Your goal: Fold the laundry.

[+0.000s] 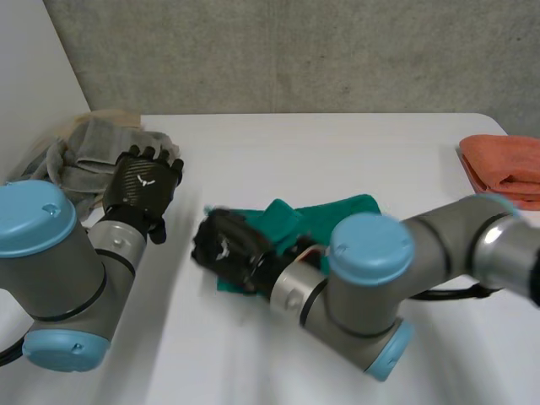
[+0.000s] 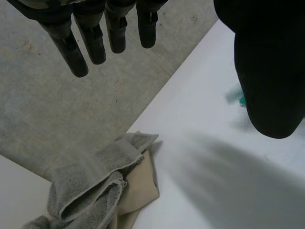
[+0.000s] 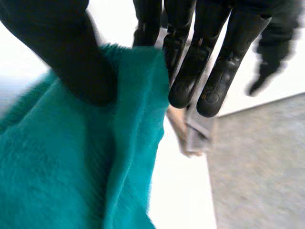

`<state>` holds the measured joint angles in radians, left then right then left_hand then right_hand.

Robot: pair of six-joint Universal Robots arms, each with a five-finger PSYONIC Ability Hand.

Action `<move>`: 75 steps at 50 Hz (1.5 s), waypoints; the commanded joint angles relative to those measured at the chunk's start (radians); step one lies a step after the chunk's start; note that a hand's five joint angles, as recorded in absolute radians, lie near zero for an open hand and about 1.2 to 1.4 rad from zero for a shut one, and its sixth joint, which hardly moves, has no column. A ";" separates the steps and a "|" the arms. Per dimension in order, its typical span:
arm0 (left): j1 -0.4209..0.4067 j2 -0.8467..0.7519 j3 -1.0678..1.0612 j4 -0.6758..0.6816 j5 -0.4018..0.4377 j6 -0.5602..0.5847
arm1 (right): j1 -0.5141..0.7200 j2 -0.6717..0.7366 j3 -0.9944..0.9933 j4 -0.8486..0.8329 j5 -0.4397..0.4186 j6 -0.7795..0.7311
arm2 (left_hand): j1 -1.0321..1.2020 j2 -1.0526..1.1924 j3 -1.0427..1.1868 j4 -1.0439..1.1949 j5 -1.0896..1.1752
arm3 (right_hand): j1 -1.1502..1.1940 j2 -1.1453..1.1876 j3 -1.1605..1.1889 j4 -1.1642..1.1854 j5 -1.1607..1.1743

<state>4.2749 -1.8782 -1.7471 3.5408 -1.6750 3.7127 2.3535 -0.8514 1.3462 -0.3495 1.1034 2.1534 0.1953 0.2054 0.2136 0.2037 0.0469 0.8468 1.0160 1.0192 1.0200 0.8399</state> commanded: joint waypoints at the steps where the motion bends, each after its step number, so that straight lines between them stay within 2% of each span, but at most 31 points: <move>1: -0.023 -0.004 0.006 0.001 0.001 -0.025 | 0.001 0.020 -0.005 0.009 0.070 0.011 | -0.021 -0.031 -0.039 -0.029 -0.047 | -0.672 -0.841 -0.845 -0.845 -0.840; 4: -0.047 -0.006 0.018 0.001 0.001 -0.048 | -0.013 -0.053 0.019 0.015 0.156 0.092 | -0.021 -0.031 -0.039 -0.029 -0.047 | -0.672 -0.841 -0.845 -0.845 -0.840; 6: -0.064 -0.006 0.026 0.003 0.001 -0.059 | -0.077 -0.125 0.062 0.023 0.194 0.222 | -0.021 -0.031 -0.039 -0.029 -0.047 | -0.672 -0.841 -0.845 -0.845 -0.840; 8: -0.093 -0.009 0.043 0.003 0.001 -0.072 | -0.135 -0.178 0.100 0.032 0.211 0.334 | -0.021 -0.031 -0.039 -0.029 -0.047 | -0.672 -0.841 -0.845 -0.845 -0.840; 9: -0.104 -0.010 0.047 0.001 0.001 -0.076 | -0.193 -0.231 0.140 0.044 0.216 0.443 | -0.021 -0.031 -0.039 -0.029 -0.047 | -0.672 -0.841 -0.845 -0.845 -0.840; 13: -0.148 -0.022 0.072 0.003 0.001 -0.079 | -0.298 -0.316 0.237 0.093 0.208 0.649 | -0.021 -0.031 -0.039 -0.029 -0.047 | -0.672 -0.841 -0.845 -0.845 -0.840; 15: -0.164 -0.036 0.084 0.003 0.000 -0.080 | -0.332 -0.334 0.277 0.118 0.204 0.681 | -0.021 -0.031 -0.039 -0.029 -0.047 | -0.672 -0.841 -0.845 -0.845 -0.840; 20: -0.199 -0.090 0.118 0.003 0.001 -0.082 | -0.437 -0.331 0.381 0.144 0.204 0.632 | -0.021 -0.031 -0.039 -0.029 -0.047 | -0.672 -0.841 -0.845 -0.845 -0.840; 24: -0.227 -0.140 0.143 0.000 0.014 -0.083 | -0.513 -0.305 0.438 0.135 0.208 0.499 | -0.020 -0.030 -0.038 -0.028 -0.046 | -0.672 -0.841 -0.845 -0.845 -0.840; 28: -0.267 -0.200 0.173 -0.008 0.055 -0.089 | -0.530 -0.278 0.439 0.122 0.207 0.459 | -0.005 -0.015 -0.024 -0.014 -0.031 | -0.533 -0.702 -0.706 -0.706 -0.701; 31: -0.294 -0.219 0.189 -0.007 0.063 -0.091 | -0.530 -0.279 0.442 0.121 0.208 0.459 | -0.002 -0.012 -0.021 -0.011 -0.028 | -0.533 -0.702 -0.705 -0.706 -0.700; 41: -0.302 -0.344 0.299 -0.008 0.051 -0.082 | -0.522 -0.279 0.452 0.104 0.211 0.485 | 0.003 -0.007 -0.015 -0.005 -0.023 | -0.536 -0.705 -0.708 -0.709 -0.703; 47: -0.271 -0.436 0.405 -0.003 -0.046 -0.076 | -0.514 -0.279 0.475 0.055 0.220 0.485 | 0.006 -0.004 -0.012 -0.002 -0.020 | -0.471 -0.641 -0.644 -0.645 -0.639; 48: -0.245 -0.455 0.428 -0.002 -0.086 -0.073 | -0.514 -0.278 0.476 0.050 0.220 0.485 | 0.006 -0.004 -0.012 -0.002 -0.020 | -0.448 -0.617 -0.620 -0.621 -0.616; 52: -0.170 -0.479 0.455 -0.008 -0.159 -0.068 | -0.513 -0.276 0.478 0.040 0.220 0.487 | 0.006 -0.004 -0.012 -0.002 -0.020 | -0.333 -0.503 -0.506 -0.507 -0.501; 55: -0.144 -0.472 0.440 -0.011 -0.166 -0.065 | -0.511 -0.273 0.478 0.032 0.220 0.487 | 0.003 -0.007 -0.015 -0.005 -0.023 | -0.172 -0.341 -0.345 -0.345 -0.340; 60: -0.162 -0.455 0.391 -0.013 -0.164 -0.068 | -0.510 -0.273 0.476 0.024 0.220 0.487 | -0.005 -0.015 -0.024 -0.014 -0.031 | 0.142 -0.028 -0.031 -0.032 -0.026; 62: -0.176 -0.432 0.380 -0.014 -0.164 -0.068 | -0.508 -0.273 0.476 0.023 0.220 0.487 | -0.008 -0.018 -0.027 -0.017 -0.034 | 0.356 0.187 0.184 0.183 0.188; 63: -0.193 -0.400 0.368 -0.014 -0.164 -0.068 | -0.508 -0.273 0.476 0.023 0.220 0.487 | -0.008 -0.018 -0.027 -0.017 -0.034 | 0.547 0.378 0.375 0.374 0.380; 70: -0.214 -0.308 0.291 -0.016 -0.166 -0.069 | -0.522 -0.282 0.479 0.044 0.231 0.482 | -0.014 -0.024 -0.032 -0.022 -0.040 | 0.549 0.380 0.377 0.376 0.382; 75: -0.213 -0.208 0.216 -0.017 -0.163 -0.073 | -0.528 -0.346 0.473 0.157 0.269 0.450 | -0.017 -0.027 -0.035 -0.025 -0.043 | 0.549 0.380 0.377 0.376 0.382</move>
<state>4.0629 -2.1918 -1.4487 3.5251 -1.8403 3.6424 1.8337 -1.1347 1.8242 -0.2995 1.3353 2.6343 0.1953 0.2054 0.2136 0.2037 0.0467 0.9280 1.1702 1.1822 1.1874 0.9636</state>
